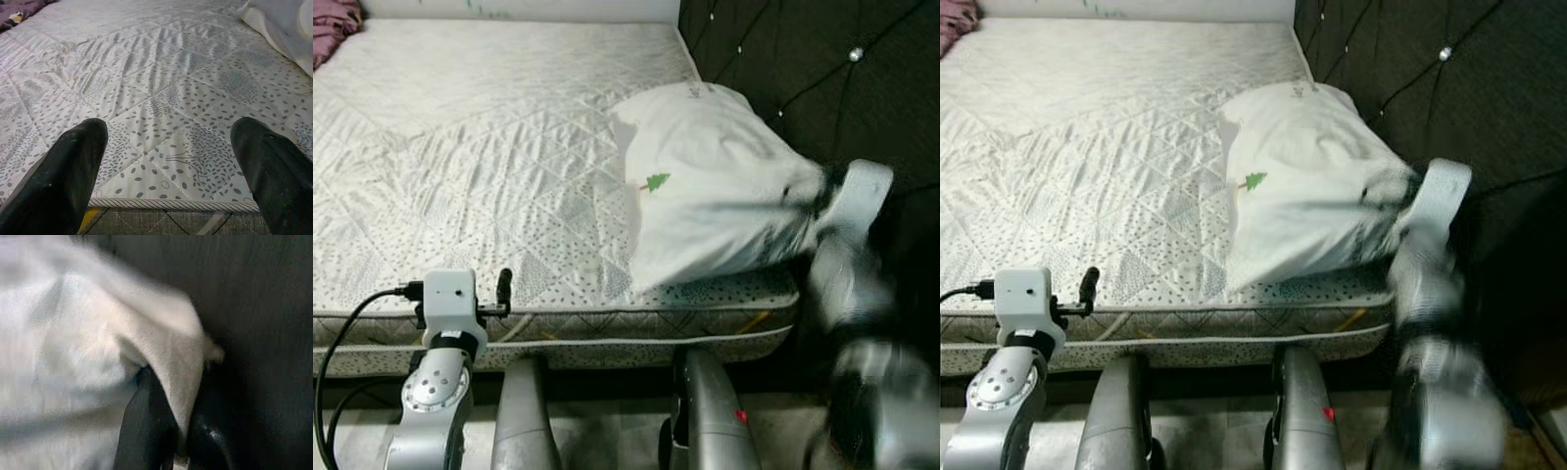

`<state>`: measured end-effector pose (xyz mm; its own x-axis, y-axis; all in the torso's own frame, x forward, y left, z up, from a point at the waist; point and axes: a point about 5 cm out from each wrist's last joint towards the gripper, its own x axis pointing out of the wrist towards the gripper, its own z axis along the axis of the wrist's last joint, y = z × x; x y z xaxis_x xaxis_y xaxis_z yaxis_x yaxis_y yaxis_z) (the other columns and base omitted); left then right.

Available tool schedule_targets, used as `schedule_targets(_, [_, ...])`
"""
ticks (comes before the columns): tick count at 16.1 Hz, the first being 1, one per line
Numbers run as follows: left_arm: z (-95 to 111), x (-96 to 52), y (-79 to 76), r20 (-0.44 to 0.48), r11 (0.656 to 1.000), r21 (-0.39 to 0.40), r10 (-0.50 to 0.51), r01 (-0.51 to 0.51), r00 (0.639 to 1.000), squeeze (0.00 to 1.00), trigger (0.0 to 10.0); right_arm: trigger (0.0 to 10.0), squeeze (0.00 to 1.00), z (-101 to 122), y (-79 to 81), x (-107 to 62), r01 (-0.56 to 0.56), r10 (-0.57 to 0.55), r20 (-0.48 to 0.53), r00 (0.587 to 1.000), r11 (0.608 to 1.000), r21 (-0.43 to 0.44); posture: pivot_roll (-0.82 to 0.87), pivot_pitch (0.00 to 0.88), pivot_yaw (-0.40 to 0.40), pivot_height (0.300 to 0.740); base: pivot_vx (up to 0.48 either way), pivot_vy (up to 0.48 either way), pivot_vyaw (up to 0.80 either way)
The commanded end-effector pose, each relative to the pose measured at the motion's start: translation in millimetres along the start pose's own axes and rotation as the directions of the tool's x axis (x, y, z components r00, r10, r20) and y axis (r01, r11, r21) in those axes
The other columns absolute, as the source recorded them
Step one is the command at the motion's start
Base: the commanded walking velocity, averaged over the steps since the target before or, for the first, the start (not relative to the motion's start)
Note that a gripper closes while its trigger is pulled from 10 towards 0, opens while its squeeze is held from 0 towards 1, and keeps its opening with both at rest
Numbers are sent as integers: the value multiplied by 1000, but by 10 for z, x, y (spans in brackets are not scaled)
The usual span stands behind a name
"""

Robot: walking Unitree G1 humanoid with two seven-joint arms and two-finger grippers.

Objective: Clean up the room

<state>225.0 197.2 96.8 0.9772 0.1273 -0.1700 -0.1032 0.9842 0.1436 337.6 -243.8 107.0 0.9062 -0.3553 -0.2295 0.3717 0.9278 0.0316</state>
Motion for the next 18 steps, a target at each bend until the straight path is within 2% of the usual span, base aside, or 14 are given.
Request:
schedule_targets(1, [-5,-5,2,-3,1000,9,3,-3,1000,0,10000,0,0,-47,63,-67,-11,11,-16,1000,1000,-7,38,9,-21,543,0,0,0])
schedule_targets(2, [-9,-7,-2,-5,1000,11,-1,1,1000,0,10000,0,0,-244,182,-213,-50,49,-61,997,999,-3,37,11,-20,543,0,0,0])
schedule_targets(5, [-3,4,-6,-3,1000,11,-2,2,1000,0,10000,0,0,-358,271,-344,-91,88,-86,992,996,-26,38,11,-21,543,0,0,0])
schedule_targets(7, [-5,4,-6,-4,1000,10,-1,1,1000,0,10000,0,0,-391,278,-391,-100,96,-110,989,995,-29,38,11,-21,543,0,0,0])
schedule_targets(10, [-4,2,-9,-5,1000,10,0,0,1000,0,10000,0,0,-310,281,-385,-101,98,-80,992,995,-28,37,14,-27,543,0,0,0])
schedule_targets(11, [-6,-1,-10,-7,1000,10,0,0,1000,0,10000,8941,0,-309,276,-385,-99,95,-87,992,994,-42,37,14,-27,543,0,0,0])
schedule_targets(12, [-8,-1,-10,-8,1000,10,0,0,1000,0,10000,10000,0,-325,288,-404,-111,107,-95,990,993,-48,37,14,-27,543,0,0,0])
schedule_targets(13, [-4,-3,-8,-8,1000,10,0,0,1000,0,10000,10000,310,-339,319,-441,-137,132,-100,986,990,-38,36,21,-26,543,0,0,0])
schedule_targets(14, [-3,-4,-8,-8,1000,11,-1,1,1000,0,10000,10000,1000,-352,346,-476,-157,151,-100,984,986,-54,36,21,-26,543,0,0,0])
schedule_targets(18, [-7,-20,-13,-12,1000,10,-4,4,1000,0,10000,10000,1000,-484,252,-541,-121,92,-171,981,979,-162,37,33,-28,543,0,0,0])
